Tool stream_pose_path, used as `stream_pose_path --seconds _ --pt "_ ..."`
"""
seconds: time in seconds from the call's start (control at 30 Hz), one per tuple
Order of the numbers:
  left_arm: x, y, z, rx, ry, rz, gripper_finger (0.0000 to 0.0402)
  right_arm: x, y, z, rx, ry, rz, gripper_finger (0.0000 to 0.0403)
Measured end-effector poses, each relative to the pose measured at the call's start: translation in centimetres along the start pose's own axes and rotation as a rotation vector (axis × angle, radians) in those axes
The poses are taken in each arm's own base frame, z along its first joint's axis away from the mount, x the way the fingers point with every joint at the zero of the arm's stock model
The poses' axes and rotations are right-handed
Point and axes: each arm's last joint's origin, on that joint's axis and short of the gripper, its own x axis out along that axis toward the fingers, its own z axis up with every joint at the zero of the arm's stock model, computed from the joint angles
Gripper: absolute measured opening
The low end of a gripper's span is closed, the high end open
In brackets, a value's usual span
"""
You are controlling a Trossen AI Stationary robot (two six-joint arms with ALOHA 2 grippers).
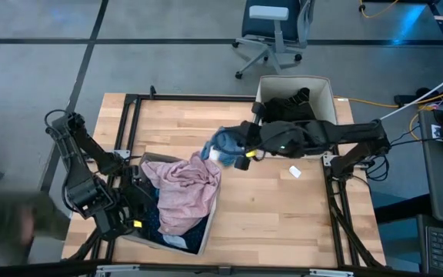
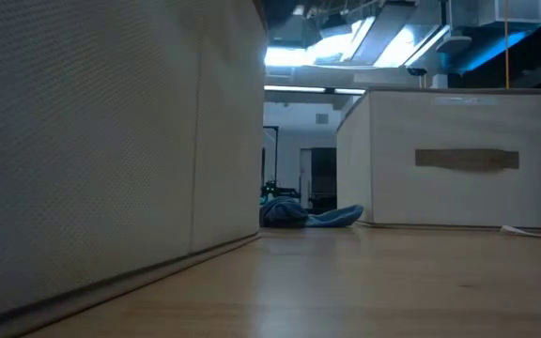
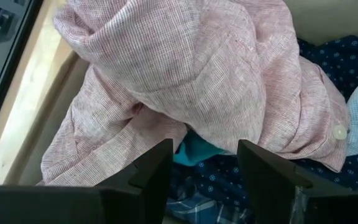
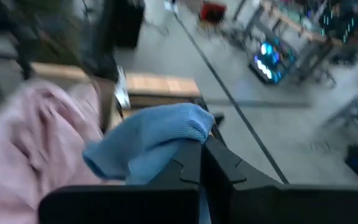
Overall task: Sort clothes
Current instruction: Put the blue sock into the bottom white laundry organizer
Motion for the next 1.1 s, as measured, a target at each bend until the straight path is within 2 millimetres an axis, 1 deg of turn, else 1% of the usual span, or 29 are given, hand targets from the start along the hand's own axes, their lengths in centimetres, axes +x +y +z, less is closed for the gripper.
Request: stream_pose_path --seconds 0.1,0.2,0.33,0.43,0.6,0.8,0.93,1.03,1.1 --pt "0.0 0.0 0.0 0.001 -0.005 0.003 0.0171 -0.9 0.8 1.2 0.004 -0.093 0.038 0.0005" --pt "0.0 0.0 0.0 0.001 -0.007 0.004 0.0171 -1.6 2.0 2.0 -0.004 -0.181 0.146 0.0009" --pt "0.0 0.0 0.0 0.002 -0.01 0.006 0.0171 -1.3 4.1 2.6 0.004 -0.277 0.283 0.001" --pt "0.0 0.0 0.1 0.001 -0.018 0.01 0.0171 -0.1 6.1 2.5 -0.005 -0.302 0.348 0.0009" --pt "0.0 0.0 0.1 0.0 -0.019 0.012 0.0171 2.7 9.1 1.5 -0.024 -0.293 0.421 0.0011" --pt "0.0 0.0 0.1 -0.006 -0.019 0.011 0.0171 6.5 12.3 -1.0 -0.073 -0.19 0.443 0.0014" --pt "0.0 0.0 0.1 -0.007 -0.019 0.011 0.0171 8.6 13.9 -2.5 -0.095 -0.138 0.449 0.0015" --pt "0.0 0.0 0.1 -0.007 -0.019 0.011 0.0171 9.5 14.8 -3.3 -0.027 -0.095 0.477 0.0032" --pt "0.0 0.0 0.1 -0.007 -0.02 0.011 0.0171 9.9 15.2 -3.8 0.007 -0.069 0.515 0.0061"
